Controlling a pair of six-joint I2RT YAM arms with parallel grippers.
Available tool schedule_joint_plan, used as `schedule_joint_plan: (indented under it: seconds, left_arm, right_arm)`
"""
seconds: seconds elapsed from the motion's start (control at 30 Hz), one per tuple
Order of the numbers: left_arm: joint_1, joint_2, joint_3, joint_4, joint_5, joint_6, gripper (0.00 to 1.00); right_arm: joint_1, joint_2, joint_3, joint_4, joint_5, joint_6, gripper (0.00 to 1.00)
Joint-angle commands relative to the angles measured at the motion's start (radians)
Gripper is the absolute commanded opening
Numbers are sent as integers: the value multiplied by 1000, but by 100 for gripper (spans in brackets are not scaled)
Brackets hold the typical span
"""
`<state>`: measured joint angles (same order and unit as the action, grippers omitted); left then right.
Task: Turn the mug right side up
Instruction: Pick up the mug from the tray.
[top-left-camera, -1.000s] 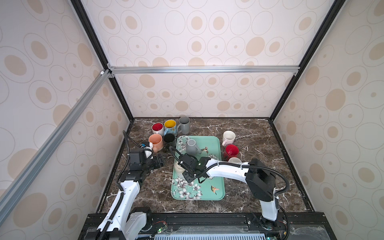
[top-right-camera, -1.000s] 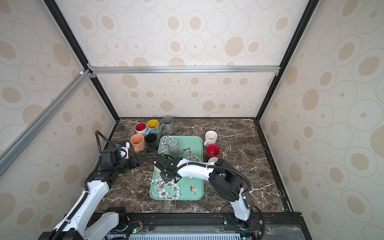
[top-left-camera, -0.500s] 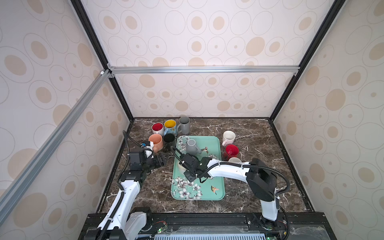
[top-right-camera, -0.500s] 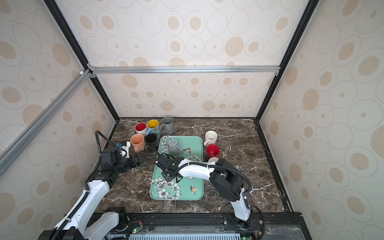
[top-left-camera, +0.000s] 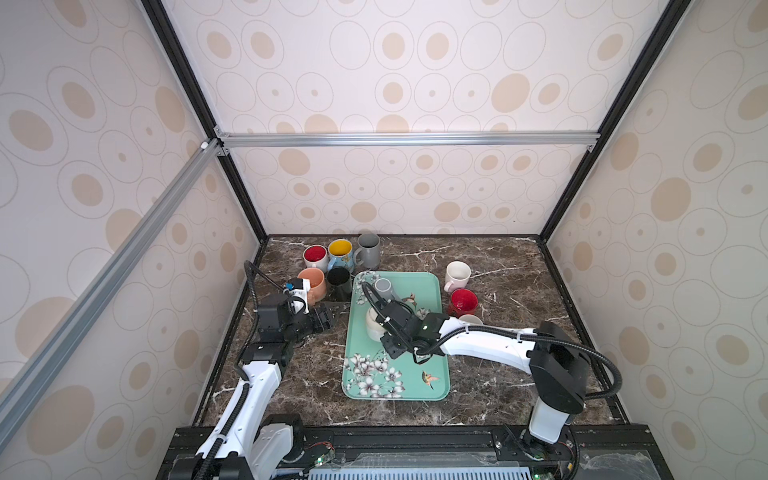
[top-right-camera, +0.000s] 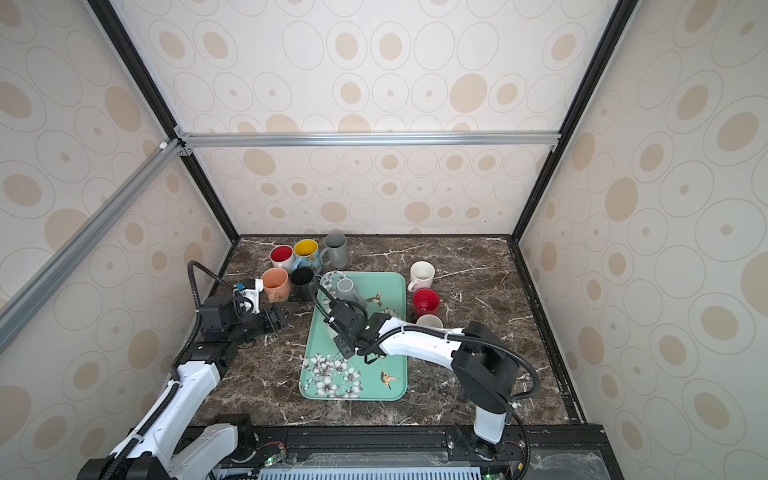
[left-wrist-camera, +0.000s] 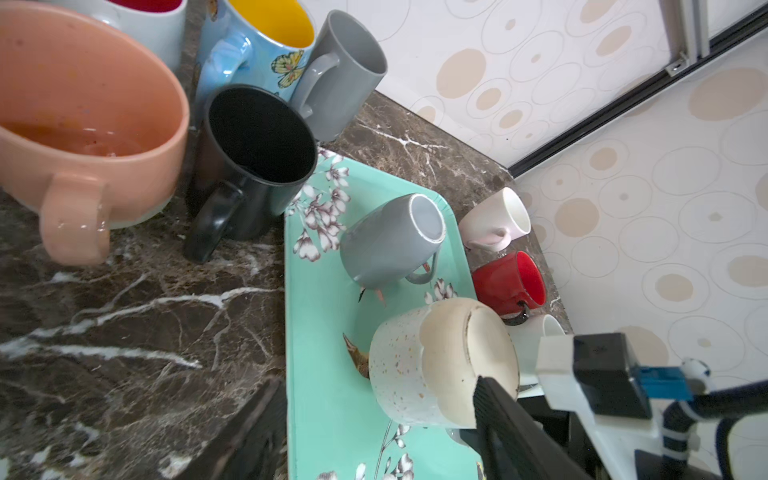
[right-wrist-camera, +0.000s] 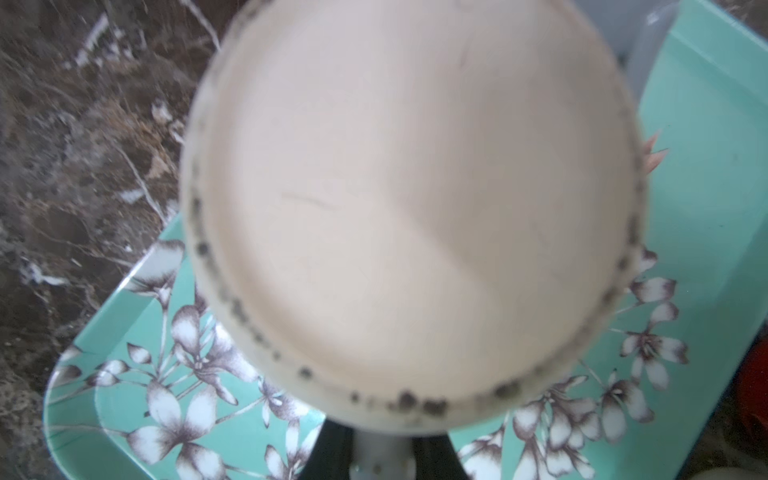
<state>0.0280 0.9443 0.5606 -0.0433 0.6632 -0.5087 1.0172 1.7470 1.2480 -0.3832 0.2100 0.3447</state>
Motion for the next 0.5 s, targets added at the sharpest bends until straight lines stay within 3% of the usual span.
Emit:
schedule_joint_plan:
  seconds: [0.0, 0.23, 0.47]
  left_arm:
    - [6, -10, -1, 89, 70, -34, 72]
    - [-20, -54, -53, 242, 134, -123, 72]
    - [-122, -34, -137, 488, 129, -251, 73]
  right_arm:
    - [-32, -94, -16, 151, -7, 48, 1]
    - [-112, -203, -105, 301, -119, 148, 1]
    - [-164, -255, -142, 393, -237, 224, 0]
